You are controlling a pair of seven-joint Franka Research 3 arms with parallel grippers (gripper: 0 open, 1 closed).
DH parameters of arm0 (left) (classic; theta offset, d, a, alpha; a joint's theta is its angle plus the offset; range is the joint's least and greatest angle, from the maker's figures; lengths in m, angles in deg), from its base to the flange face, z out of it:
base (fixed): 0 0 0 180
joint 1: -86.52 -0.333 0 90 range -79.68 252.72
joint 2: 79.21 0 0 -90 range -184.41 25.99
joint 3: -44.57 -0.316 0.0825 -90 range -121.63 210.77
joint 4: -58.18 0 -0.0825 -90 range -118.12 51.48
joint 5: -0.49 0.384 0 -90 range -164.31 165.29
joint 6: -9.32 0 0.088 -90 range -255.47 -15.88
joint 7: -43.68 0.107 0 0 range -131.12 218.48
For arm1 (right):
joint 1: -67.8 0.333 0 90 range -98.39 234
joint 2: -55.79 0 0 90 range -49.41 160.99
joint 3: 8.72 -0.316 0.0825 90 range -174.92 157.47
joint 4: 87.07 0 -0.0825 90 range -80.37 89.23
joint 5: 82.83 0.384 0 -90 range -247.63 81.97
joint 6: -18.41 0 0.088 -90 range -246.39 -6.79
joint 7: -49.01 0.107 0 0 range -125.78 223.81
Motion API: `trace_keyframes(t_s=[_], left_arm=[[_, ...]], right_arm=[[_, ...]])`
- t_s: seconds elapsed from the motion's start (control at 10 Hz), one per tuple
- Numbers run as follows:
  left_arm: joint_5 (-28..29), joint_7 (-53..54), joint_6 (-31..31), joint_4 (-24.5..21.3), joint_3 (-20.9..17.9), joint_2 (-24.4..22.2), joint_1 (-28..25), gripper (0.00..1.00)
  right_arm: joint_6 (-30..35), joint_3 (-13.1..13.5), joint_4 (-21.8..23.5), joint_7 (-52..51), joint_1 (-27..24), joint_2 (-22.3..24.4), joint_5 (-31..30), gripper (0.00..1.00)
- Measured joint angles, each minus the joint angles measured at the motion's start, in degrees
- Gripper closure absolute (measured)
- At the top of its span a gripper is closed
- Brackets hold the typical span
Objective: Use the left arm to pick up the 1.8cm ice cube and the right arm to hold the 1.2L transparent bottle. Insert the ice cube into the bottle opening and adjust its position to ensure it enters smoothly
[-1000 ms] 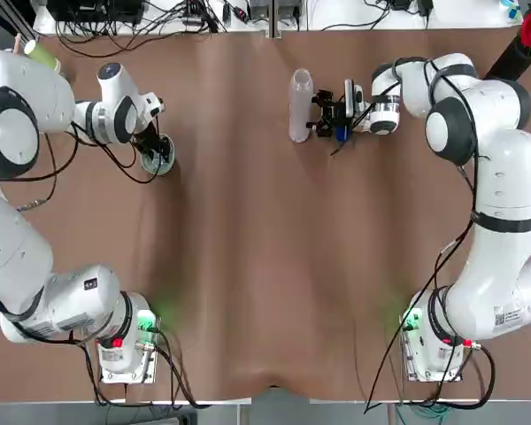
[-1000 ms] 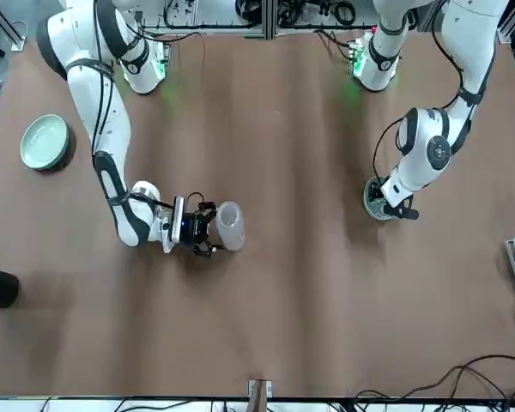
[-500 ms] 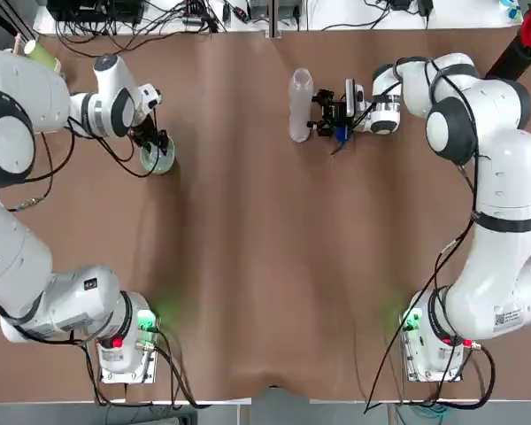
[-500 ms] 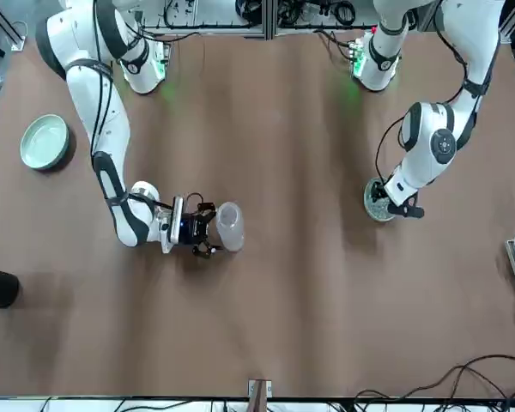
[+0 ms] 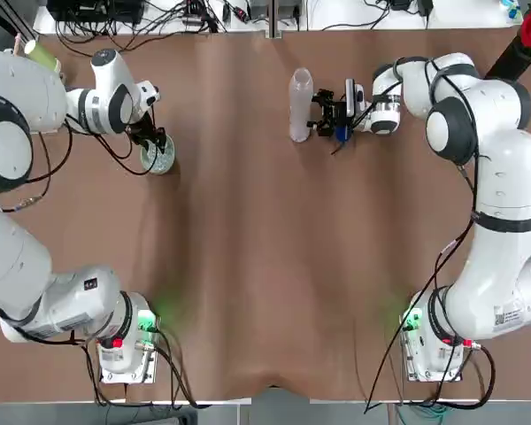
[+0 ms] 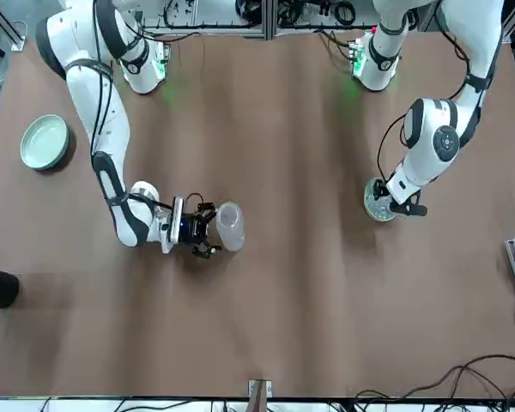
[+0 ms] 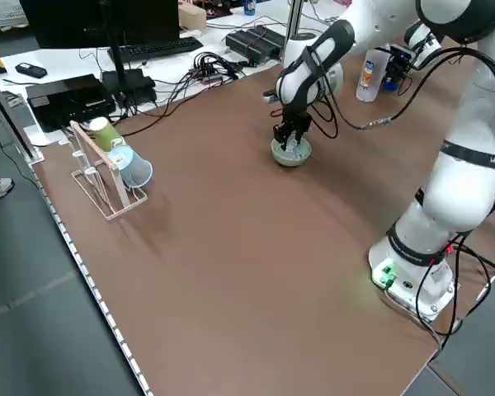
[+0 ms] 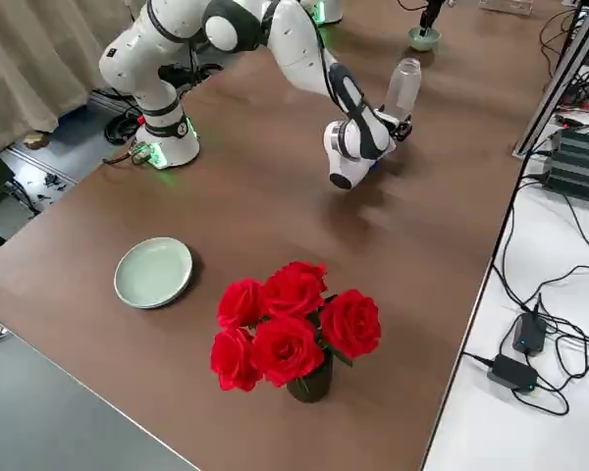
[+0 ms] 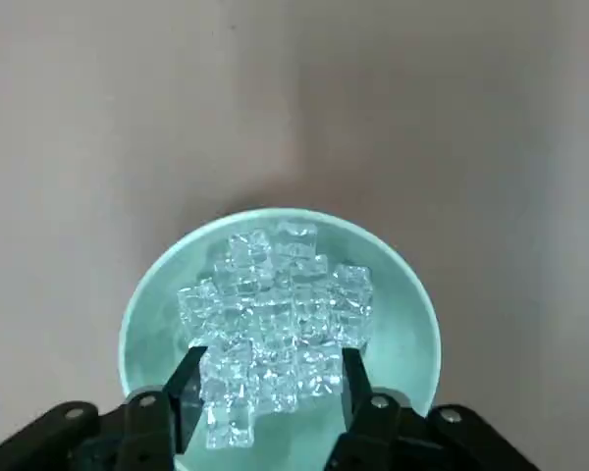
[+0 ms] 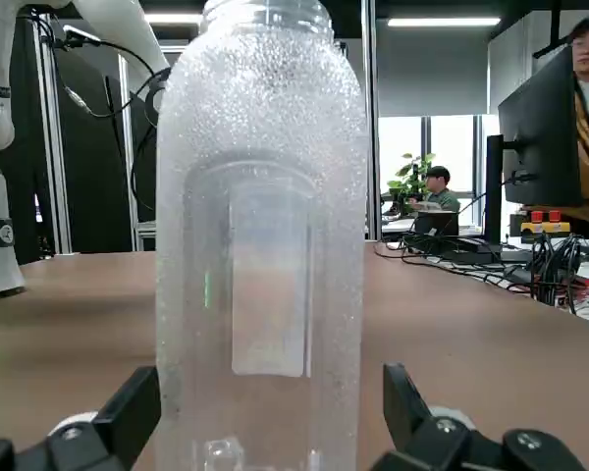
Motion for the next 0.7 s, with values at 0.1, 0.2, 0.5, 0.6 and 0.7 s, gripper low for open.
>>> trace_keyframes(t_s=[0.1,0.2,0.5,0.6,0.7], left_arm=[[0.0,-0.4,0.1,0.0,0.0,-0.2,0.0,0.41],[0.0,-0.5,0.1,0.0,0.0,-0.3,0.0,0.41],[0.0,-0.6,0.1,0.3,0.0,-0.5,0.0,0.41],[0.0,-0.6,0.1,0.5,0.0,-0.5,0.0,0.41],[0.0,-0.6,0.1,0.7,0.0,-0.6,0.0,0.41]], right_arm=[[0.0,0.0,0.0,0.0,0.0,0.0,0.0,0.0],[0.0,0.0,0.0,0.0,0.0,0.0,0.0,0.0],[0.0,0.0,-0.1,0.0,-0.1,0.0,0.0,0.0],[0.0,0.0,-0.1,0.0,-0.1,0.0,0.0,0.0],[0.0,0.1,-0.1,0.0,-0.2,0.0,0.0,0.0]])
